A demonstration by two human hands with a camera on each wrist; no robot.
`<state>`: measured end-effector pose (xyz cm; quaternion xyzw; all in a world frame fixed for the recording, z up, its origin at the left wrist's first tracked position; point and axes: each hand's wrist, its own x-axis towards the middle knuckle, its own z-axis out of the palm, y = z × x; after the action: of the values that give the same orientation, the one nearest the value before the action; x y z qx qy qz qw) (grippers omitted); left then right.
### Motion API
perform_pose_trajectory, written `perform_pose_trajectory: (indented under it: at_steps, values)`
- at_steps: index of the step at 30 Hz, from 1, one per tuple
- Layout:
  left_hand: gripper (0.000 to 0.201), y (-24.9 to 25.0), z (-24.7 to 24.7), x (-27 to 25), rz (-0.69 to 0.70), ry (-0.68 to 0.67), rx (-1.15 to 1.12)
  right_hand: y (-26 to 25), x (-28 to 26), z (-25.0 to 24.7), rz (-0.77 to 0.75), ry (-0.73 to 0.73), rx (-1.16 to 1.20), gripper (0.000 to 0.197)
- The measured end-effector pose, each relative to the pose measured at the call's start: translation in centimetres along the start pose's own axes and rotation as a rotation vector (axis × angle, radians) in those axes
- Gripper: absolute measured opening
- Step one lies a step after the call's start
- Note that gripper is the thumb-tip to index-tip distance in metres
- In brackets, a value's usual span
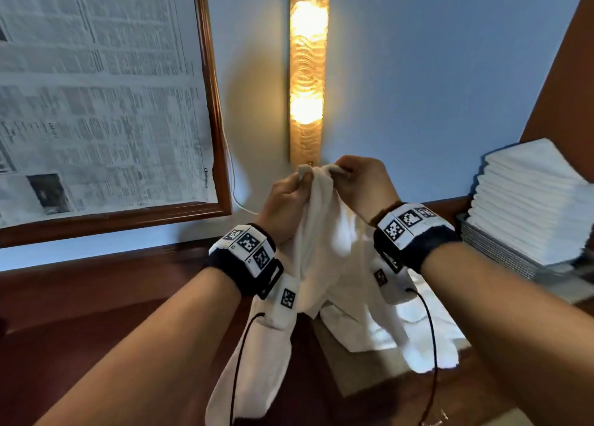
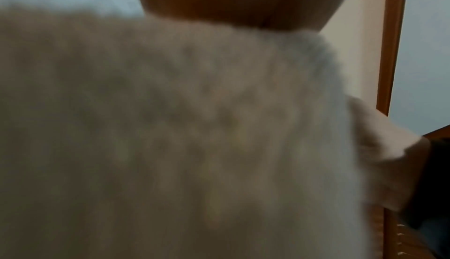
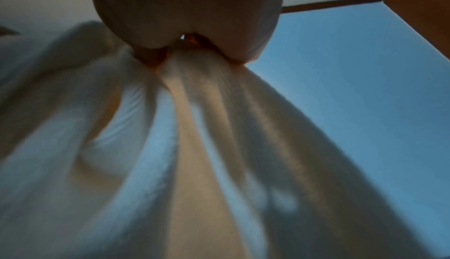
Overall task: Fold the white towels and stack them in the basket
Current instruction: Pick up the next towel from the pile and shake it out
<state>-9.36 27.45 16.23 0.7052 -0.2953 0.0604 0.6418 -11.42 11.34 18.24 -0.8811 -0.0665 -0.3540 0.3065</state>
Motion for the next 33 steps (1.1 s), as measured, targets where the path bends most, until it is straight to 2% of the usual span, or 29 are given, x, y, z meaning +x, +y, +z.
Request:
perform_pose_trajectory:
  at_steps: [3, 5, 7, 10, 11, 13, 14, 16, 18, 20, 21, 22, 24, 25, 27, 30, 32, 33]
  values:
    - [0.038, -0.2, 0.6, -0.1, -0.016, -0.057, 0.056, 0.0, -0.6, -1.4, -0.021, -0.003, -0.183, 0.035]
    - [0.04, 0.2, 0.3, 0.0, -0.001, -0.054, 0.101, 0.3, -1.9, -1.8, 0.01, -0.03, -0.134, 0.044]
    - [0.048, 0.8, 0.0, 0.0, 0.014, -0.039, 0.12, 1.0, -3.6, -1.8, 0.06, -0.097, -0.037, 0.039]
    - [0.055, 1.7, -0.3, 0.0, -0.01, 0.021, 0.151, 3.5, -6.0, -1.4, 0.085, -0.218, -0.125, 0.021]
    - [0.052, 2.0, -0.5, 0.0, -0.027, 0.036, 0.161, 5.1, -6.8, -1.2, 0.128, -0.224, -0.164, 0.022]
    - [0.039, 2.1, -1.5, 0.2, -0.067, 0.072, 0.131, 9.1, -8.4, -1.2, 0.236, -0.2, -0.172, 0.043]
    - [0.032, 2.1, -2.0, 0.4, -0.105, 0.095, 0.078, 11.0, -9.3, -1.3, 0.308, -0.188, -0.132, 0.046]
    - [0.024, 1.8, -2.6, 0.5, -0.167, 0.128, -0.067, 13.7, -10.1, -1.8, 0.487, -0.164, -0.035, 0.036]
    - [0.032, 1.4, -2.1, 0.3, -0.19, 0.131, 0.001, 14.5, -8.7, -2.0, 0.555, -0.099, 0.035, 0.029]
    - [0.038, 0.7, -1.1, 0.1, -0.207, 0.126, 0.067, 13.0, -5.9, -1.7, 0.462, -0.031, 0.094, 0.025]
    - [0.036, 0.6, -0.4, 0.0, -0.223, 0.118, 0.054, 11.3, -4.4, -1.7, 0.406, -0.028, 0.17, 0.029]
    - [0.034, 0.8, 0.4, -0.1, -0.236, 0.111, 0.03, 9.5, -3.0, -1.7, 0.33, -0.046, 0.263, 0.031]
    - [0.03, 1.1, 2.1, -0.2, -0.246, 0.097, -0.035, 6.2, -1.0, -1.6, 0.136, -0.096, 0.37, 0.02]
    - [0.03, 1.4, 2.9, -0.2, -0.234, 0.077, -0.041, 5.0, -0.2, -1.7, 0.052, -0.107, 0.363, 0.013]
    - [0.037, 1.7, 4.1, -0.2, -0.199, 0.086, -0.021, 3.9, 1.4, -2.0, -0.035, -0.085, 0.289, 0.025]
    - [0.039, 2.8, 4.3, 0.2, -0.167, 0.151, -0.021, 3.2, 1.8, -2.9, -0.071, -0.166, 0.135, 0.035]
    - [0.042, 3.4, 3.7, 0.3, -0.137, 0.169, 0.092, 3.2, 0.5, -3.1, -0.1, -0.241, 0.096, 0.032]
    - [0.045, 3.8, 3.3, 0.2, -0.132, 0.187, 0.148, 3.6, -0.4, -3.1, -0.134, -0.232, 0.107, 0.03]
